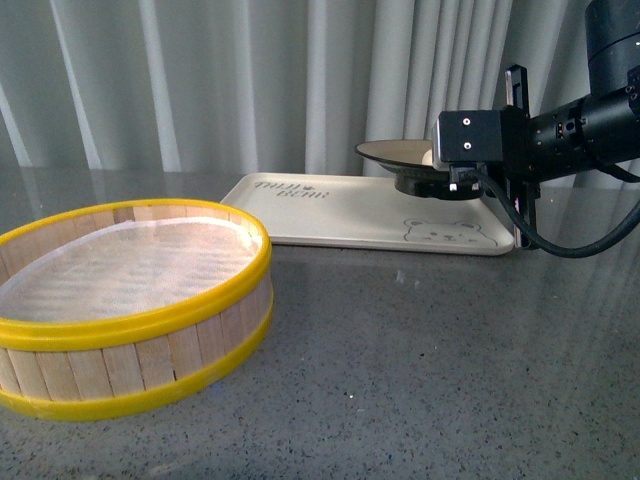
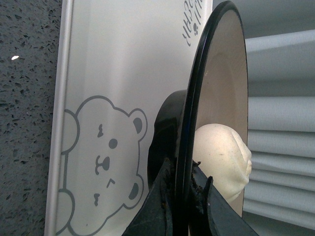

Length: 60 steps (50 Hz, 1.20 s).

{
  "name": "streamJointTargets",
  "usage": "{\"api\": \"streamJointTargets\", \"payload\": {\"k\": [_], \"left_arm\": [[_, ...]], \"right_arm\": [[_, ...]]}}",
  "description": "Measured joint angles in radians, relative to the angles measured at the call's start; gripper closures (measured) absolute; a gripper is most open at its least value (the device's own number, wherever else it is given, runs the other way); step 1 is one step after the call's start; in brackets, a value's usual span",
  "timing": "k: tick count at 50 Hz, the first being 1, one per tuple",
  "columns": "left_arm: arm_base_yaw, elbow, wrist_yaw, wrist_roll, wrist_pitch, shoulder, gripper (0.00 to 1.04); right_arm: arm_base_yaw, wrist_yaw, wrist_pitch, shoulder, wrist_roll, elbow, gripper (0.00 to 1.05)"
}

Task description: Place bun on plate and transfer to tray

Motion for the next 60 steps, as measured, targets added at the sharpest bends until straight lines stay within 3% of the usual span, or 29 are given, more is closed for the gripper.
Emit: {"api": "streamJointTargets", "payload": {"k": [20, 48, 60], "left_arm": [[0.0, 0.0, 0.0, 0.0, 0.0, 0.0, 0.07], [0.0, 0.0, 0.0, 0.0, 0.0, 0.0, 0.07], [0.0, 0.0, 0.0, 0.0, 0.0, 0.0, 0.07]], "right_arm": [[0.036, 0.002, -0.016, 0.109, -0.01, 0.098, 1.02], [0.053, 0.05, -0.064, 0.096, 0.027, 0.066, 1.01], [0.063, 0.04, -0.044, 0.003, 0.084, -0.048, 0.56]]}}
